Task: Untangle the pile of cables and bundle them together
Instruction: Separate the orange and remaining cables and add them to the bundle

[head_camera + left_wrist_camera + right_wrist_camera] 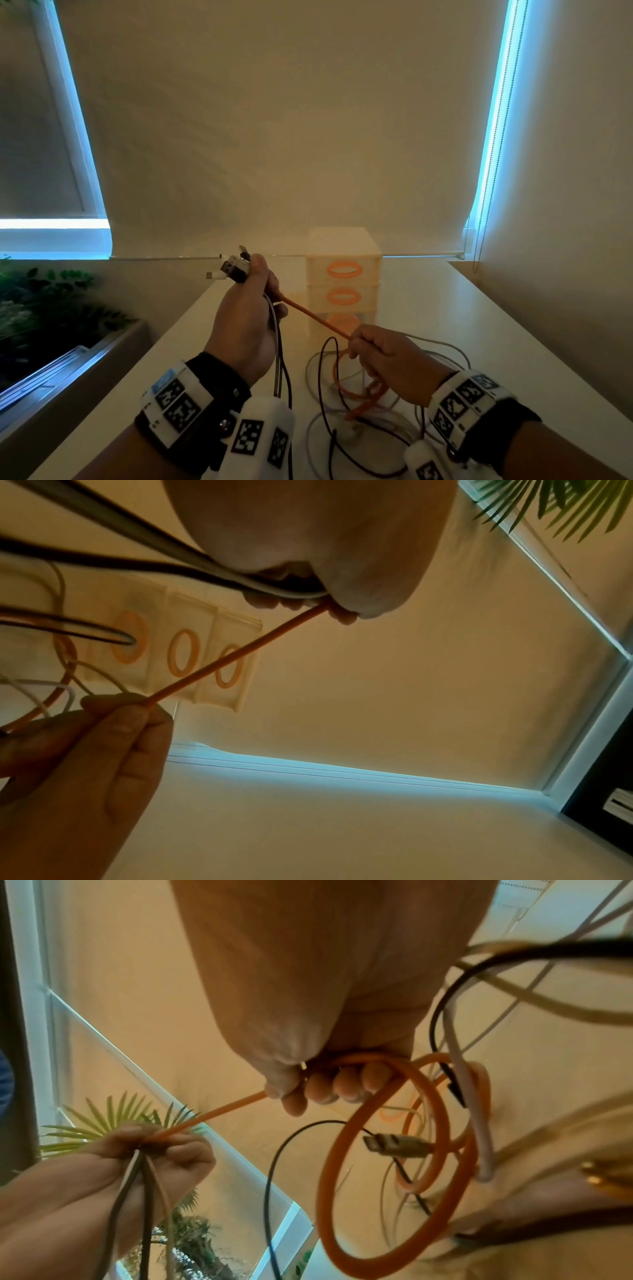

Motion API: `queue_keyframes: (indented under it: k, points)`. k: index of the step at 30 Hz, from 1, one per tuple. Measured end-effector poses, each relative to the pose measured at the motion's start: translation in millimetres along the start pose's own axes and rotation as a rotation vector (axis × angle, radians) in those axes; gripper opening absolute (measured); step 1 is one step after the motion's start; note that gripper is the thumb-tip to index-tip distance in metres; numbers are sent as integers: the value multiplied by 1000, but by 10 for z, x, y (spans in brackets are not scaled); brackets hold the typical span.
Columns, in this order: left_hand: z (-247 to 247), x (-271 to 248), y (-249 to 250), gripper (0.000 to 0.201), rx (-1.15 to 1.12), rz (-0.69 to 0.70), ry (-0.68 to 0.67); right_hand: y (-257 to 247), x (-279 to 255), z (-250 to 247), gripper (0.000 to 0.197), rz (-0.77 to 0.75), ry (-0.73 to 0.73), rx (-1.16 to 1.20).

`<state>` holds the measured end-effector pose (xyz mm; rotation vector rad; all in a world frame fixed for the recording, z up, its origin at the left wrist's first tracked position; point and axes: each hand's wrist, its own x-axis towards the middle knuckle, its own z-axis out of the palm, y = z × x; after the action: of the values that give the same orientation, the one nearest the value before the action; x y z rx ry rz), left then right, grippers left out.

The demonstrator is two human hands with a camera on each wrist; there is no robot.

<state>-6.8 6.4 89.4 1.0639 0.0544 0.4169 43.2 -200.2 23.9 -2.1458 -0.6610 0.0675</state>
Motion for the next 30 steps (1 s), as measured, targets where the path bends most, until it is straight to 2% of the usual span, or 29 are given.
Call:
queue_keyframes:
  k: [2,6,9,13,16,20,23,25,27,30]
  points:
    - [10,5,18,40,-7,13,-14,-19,34,24,23,23,-48,21]
    - [35,-24,98,45,-223,-79,-209,-116,95,18,23,45,-100,80]
    - [29,-52,133,45,-137,-99,-277,-218,163,-48,25,79,-35,185]
    - [3,-81,143,43,58,-84,-285,-323,268,-165,26,92,100,208]
    - [-35,-113,148,43,108,-69,-335,-433,314,-244,24,55,201,138]
    - [-63,-138,188,43,-69,-35,-458,-598,363,-208,25,-3,230,-119]
    - [-55,-149,188,41,133,-30,-514,-762,399,-217,29,-37,241,-223]
    - [-39,-156,175,43,276,-82,-521,-916,415,-244,29,-81,244,-222]
    - [-20,-155,152,48,328,-143,-506,-1075,398,-252,27,-120,228,-195]
    - [5,-158,140,57,367,-139,-438,-1195,323,-229,23,-129,187,-212]
